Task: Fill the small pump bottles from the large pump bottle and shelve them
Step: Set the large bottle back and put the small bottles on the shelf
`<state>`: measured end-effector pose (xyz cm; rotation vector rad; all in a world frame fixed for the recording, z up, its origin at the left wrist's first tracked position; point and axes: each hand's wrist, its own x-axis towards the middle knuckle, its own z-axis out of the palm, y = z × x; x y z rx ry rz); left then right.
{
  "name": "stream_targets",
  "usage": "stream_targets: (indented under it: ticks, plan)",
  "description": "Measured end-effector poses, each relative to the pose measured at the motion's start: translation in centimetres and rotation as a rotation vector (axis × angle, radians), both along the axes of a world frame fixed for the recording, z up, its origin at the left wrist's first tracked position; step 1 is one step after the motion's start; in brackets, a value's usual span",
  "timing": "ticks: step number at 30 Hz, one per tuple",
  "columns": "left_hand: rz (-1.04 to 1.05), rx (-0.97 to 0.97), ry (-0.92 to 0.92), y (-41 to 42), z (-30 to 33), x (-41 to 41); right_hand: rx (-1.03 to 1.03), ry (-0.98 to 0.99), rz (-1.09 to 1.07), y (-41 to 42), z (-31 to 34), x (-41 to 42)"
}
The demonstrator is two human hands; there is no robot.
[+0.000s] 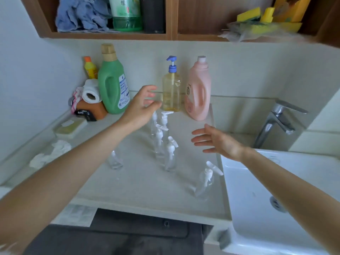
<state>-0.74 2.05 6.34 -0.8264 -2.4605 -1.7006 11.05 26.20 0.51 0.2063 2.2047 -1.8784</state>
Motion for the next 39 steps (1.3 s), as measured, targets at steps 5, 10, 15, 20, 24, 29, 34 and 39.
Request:
stream_targets:
  ticks: [5,10,15,20,24,29,34,39]
  plan:
    - [0.216,0.007,-0.037,-1.8,-7.3,4.2,-0.129,-0.026,0.177,0.9,-2.9,6.3]
    - [0.053,-0.211,-0.147,-0.8,-10.7,6.4,0.170,0.010,0.200,-0.8,-4.5,9.0]
    - [-0.017,-0.370,-0.093,0.9,-12.5,7.6,0.353,0.137,0.072,-3.4,-6.2,9.1]
    - [0.071,-0.340,-0.095,1.6,-13.6,7.7,0.444,0.220,0.021,-3.9,-6.5,7.9]
    - [0.037,-0.346,-0.098,3.1,-12.5,7.7,0.501,0.246,0.030,-2.2,-5.8,6.1]
    - [0.045,-0.264,0.025,6.7,-5.0,6.1,0.485,0.372,0.012,2.4,1.3,1.3]
    - [0.036,-0.068,0.282,10.5,7.6,3.9,0.383,0.696,0.038,6.5,15.4,-4.8]
    - [0.128,-0.018,0.424,15.1,17.9,-2.3,0.501,0.885,0.079,8.8,26.7,-13.3]
